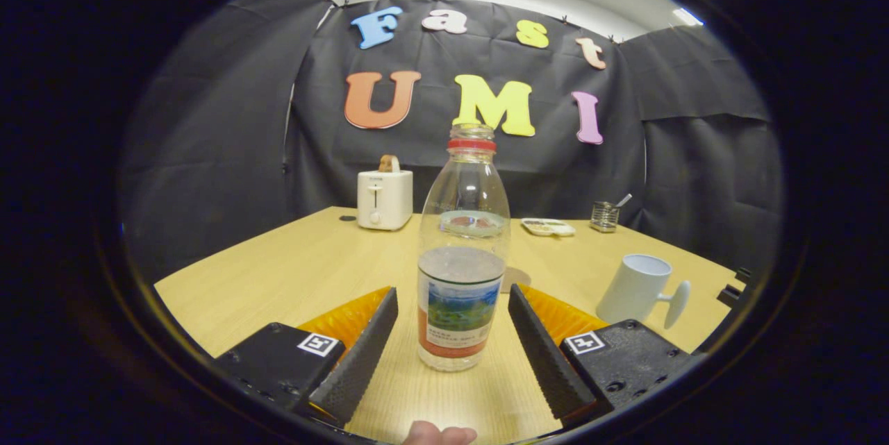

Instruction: Take the bottle from table, then pour the juice into the cup, finally place the bottle on the coaster

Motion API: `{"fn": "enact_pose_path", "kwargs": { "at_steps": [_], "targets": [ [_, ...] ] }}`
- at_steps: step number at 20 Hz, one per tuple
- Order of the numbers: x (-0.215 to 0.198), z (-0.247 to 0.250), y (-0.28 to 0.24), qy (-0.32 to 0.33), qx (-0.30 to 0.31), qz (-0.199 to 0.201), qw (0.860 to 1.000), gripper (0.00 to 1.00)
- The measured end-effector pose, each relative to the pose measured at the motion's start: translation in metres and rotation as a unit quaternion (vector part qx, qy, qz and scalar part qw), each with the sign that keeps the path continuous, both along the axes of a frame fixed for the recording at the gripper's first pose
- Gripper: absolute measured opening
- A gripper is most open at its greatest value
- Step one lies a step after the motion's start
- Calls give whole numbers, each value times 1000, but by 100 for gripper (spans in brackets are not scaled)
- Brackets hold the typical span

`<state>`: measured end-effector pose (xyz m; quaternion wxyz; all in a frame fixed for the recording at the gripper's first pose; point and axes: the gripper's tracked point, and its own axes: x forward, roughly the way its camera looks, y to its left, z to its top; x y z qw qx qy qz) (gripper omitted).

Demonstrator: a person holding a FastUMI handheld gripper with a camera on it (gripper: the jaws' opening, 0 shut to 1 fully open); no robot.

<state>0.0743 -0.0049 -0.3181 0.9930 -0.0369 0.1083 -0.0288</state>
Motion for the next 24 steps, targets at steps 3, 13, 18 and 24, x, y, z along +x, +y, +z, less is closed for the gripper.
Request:
{"fn": "enact_pose_path", "kwargs": {
  "at_steps": [3,13,18,24],
  "targets": [
    [11,0,-3,3,-12,-1,1000,100],
    [20,5,-4,13,-21,7,1000,82],
    [18,25,-5,21,-9,16,1000,78],
    [15,62,-10,9,99,22,995,77]
  ]
}}
